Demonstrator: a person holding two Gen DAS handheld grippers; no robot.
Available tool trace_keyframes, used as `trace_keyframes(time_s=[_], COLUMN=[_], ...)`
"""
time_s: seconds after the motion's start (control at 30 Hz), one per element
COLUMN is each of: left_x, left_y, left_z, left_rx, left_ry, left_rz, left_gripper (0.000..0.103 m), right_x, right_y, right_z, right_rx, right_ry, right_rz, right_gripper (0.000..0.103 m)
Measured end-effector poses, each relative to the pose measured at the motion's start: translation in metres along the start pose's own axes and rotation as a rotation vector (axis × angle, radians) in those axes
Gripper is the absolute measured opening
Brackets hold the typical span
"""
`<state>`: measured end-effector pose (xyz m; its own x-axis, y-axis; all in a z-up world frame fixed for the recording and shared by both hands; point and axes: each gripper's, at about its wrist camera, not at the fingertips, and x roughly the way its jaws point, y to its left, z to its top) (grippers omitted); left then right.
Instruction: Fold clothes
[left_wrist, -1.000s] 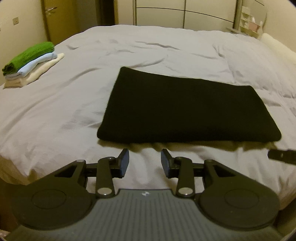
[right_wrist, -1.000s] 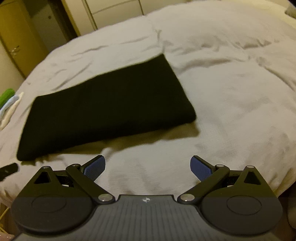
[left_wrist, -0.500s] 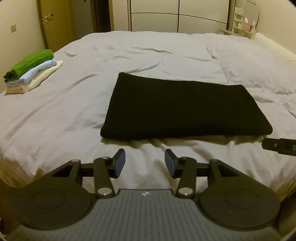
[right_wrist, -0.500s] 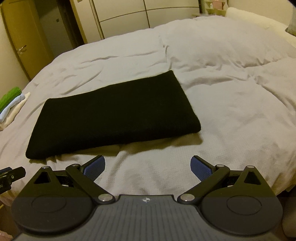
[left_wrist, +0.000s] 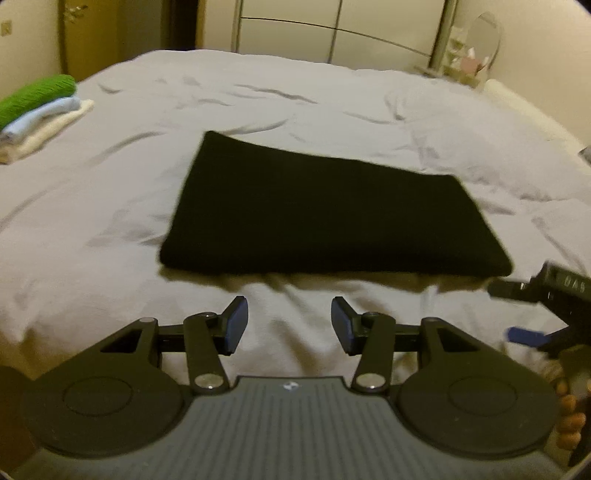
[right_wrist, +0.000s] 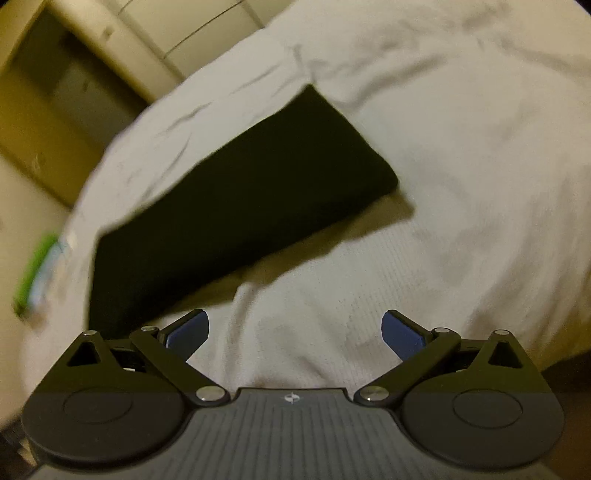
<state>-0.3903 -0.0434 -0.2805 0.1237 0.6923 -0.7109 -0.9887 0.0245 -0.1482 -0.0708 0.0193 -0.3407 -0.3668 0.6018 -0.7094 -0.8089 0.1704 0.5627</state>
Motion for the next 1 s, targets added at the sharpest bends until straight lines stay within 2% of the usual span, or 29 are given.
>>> trace_keyframes(time_s=[0.1,0.13,0.17,0.23,0.27,0.3,0.33,0.47,0.67,0.93,1.0], left_x=[0.012,0.018,0.025,0.038,0.044,0.051,0.056,0.078,0.109,0.129,0.136], left_y=[0.002,0.001,0.0,-0.002,-0.004,-0.005,-0.006,-0.01,-0.017,-0.017,-0.018], left_z=[0.01,0.013,0.017,0.024,0.027,0.03,0.032,0.043,0.054,0.051,0.049], left_rx=[-0.035,-0.045,-0.054,-0.056,-0.053,-0.049,-0.046,-0.026,0.014,0.054,0.079], left_ry=[0.003,0.006,0.009,0.016,0.019,0.021,0.024,0.035,0.043,0.069,0.086], left_rz=[-0.064,-0.081,-0.094,-0.106,-0.111,-0.115,-0.121,-0.153,-0.154,-0.194,-0.192], left_gripper=[0.045,0.045,0.045,0.04,0.039,0.038,0.038,0.039,0.04,0.042,0.045], right_x=[0.005,0.009,0.012,0.02,0.024,0.028,0.032,0.041,0.055,0.066,0.064], right_y=[-0.031,-0.038,-0.045,-0.05,-0.052,-0.053,-0.055,-0.061,-0.07,-0.066,-0.066], right_z=[0.009,0.012,0.014,0.02,0.022,0.024,0.026,0.034,0.045,0.049,0.05], right_rx=[0.224,0.28,0.335,0.379,0.387,0.394,0.402,0.427,0.464,0.422,0.408], right_ry=[-0.028,-0.035,-0.042,-0.062,-0.066,-0.07,-0.074,-0.09,-0.114,-0.122,-0.127], right_rz=[0.214,0.259,0.303,0.32,0.304,0.286,0.269,0.267,0.265,0.252,0.229], right_gripper=[0.102,0.102,0.099,0.085,0.068,0.062,0.059,0.059,0.059,0.058,0.051])
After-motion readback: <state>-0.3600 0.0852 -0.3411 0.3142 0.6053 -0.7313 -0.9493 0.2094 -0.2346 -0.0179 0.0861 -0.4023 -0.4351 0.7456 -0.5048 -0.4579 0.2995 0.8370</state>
